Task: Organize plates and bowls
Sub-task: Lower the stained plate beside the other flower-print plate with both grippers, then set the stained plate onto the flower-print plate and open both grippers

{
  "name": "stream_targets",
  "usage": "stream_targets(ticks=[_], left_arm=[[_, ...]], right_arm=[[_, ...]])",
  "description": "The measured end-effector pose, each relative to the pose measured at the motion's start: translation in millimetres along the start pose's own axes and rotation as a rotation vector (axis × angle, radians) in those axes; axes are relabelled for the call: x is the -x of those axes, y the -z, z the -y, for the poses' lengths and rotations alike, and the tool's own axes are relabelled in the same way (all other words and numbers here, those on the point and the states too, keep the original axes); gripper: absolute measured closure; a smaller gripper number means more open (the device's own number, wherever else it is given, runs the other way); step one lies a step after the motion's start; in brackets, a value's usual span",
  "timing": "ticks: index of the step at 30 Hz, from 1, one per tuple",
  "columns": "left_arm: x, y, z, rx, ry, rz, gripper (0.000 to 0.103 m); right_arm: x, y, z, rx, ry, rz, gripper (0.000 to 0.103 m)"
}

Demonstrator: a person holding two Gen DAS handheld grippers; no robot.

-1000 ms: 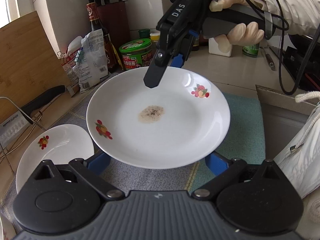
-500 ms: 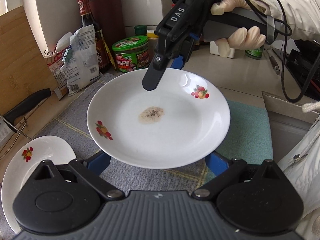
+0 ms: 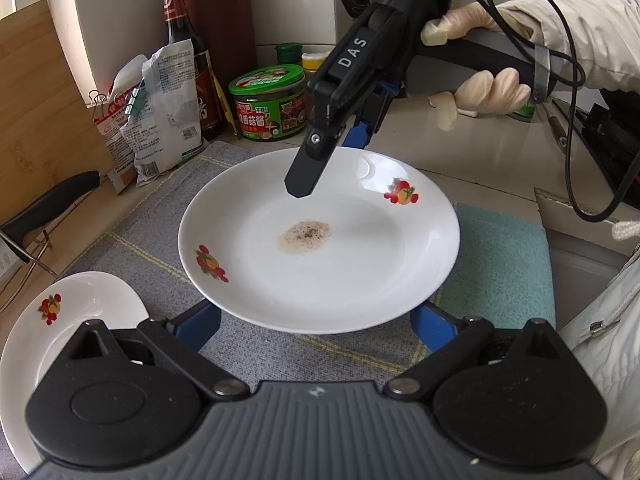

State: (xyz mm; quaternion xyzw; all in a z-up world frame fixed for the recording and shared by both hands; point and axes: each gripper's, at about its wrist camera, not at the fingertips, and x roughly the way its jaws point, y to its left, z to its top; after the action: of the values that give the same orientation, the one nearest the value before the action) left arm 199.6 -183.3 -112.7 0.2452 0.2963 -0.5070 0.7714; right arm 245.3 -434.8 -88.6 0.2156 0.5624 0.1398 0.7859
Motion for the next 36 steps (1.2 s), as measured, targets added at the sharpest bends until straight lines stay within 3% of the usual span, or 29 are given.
stream_targets(ticks=[36], left_arm=[[-10,-5,-6,-0.047,0.006,0.001,0.003]], right_arm=[[1,10,5,-0.064,0.049,-0.016,0.009]])
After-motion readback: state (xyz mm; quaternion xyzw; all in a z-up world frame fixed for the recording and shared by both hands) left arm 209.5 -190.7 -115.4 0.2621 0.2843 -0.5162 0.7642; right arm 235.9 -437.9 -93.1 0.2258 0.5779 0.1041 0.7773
